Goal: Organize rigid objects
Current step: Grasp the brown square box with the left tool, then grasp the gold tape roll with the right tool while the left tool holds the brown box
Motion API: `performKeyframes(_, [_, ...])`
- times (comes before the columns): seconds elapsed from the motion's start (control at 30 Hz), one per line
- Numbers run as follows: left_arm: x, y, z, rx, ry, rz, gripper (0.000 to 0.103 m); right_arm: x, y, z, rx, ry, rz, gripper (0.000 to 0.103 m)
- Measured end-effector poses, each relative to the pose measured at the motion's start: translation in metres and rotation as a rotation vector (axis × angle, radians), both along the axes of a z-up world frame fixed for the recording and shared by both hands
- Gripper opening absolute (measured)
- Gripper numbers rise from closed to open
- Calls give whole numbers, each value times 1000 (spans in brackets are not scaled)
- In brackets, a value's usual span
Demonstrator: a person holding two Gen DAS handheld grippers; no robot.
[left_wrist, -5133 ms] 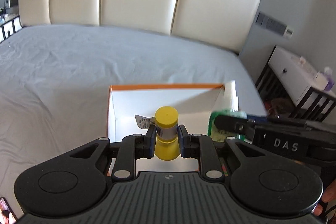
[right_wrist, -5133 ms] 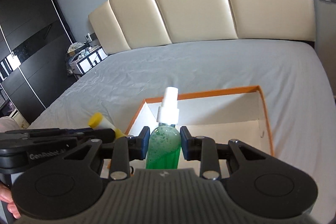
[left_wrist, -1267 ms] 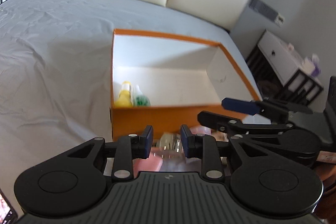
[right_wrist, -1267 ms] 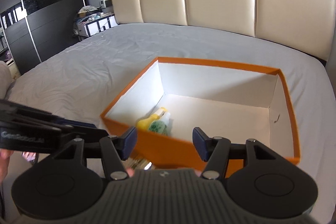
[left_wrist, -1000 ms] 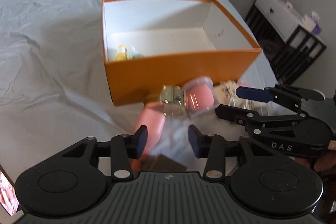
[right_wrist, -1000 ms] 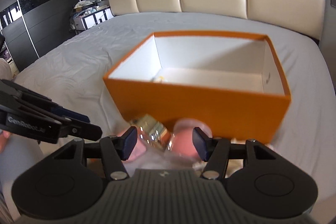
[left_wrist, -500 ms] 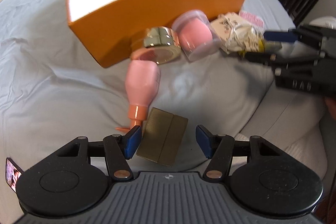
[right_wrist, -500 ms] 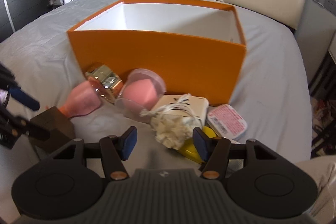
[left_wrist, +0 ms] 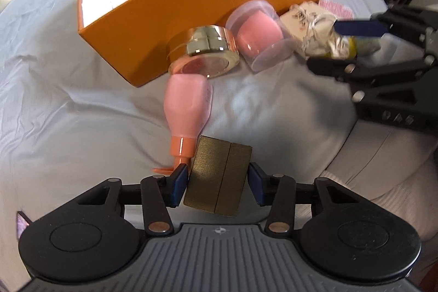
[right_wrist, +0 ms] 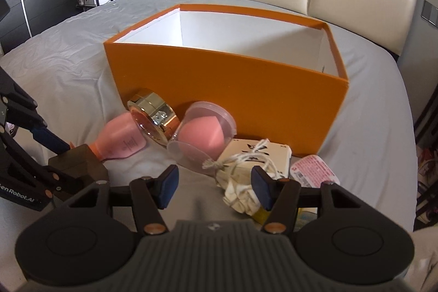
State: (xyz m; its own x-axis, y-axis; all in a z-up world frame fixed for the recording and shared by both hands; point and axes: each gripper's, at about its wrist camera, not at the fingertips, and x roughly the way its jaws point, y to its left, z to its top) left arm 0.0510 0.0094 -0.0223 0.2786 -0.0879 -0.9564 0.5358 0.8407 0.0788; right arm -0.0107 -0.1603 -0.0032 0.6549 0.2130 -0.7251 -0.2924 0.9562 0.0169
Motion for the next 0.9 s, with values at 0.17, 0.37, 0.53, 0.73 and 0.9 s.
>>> performKeyframes(0.17, [5,13,14,-143,-44,113,52,9,16,1,-26,-17,68,58])
performKeyframes(0.37, [18,29,30,-276,-128,284,52,28,39,2,-69,-48,166,54])
performKeyframes(0.53, [35,43,34,-354,-157,402,51,52,55,2,-92,-50,239,54])
performKeyframes(0.73, [46,59,32,-410,-153,461,50,77,70,0,-108,-35,323,53])
performKeyframes(0.9, [47,70,25,-419,-118,493,24,90,82,-5,-94,11,368,43])
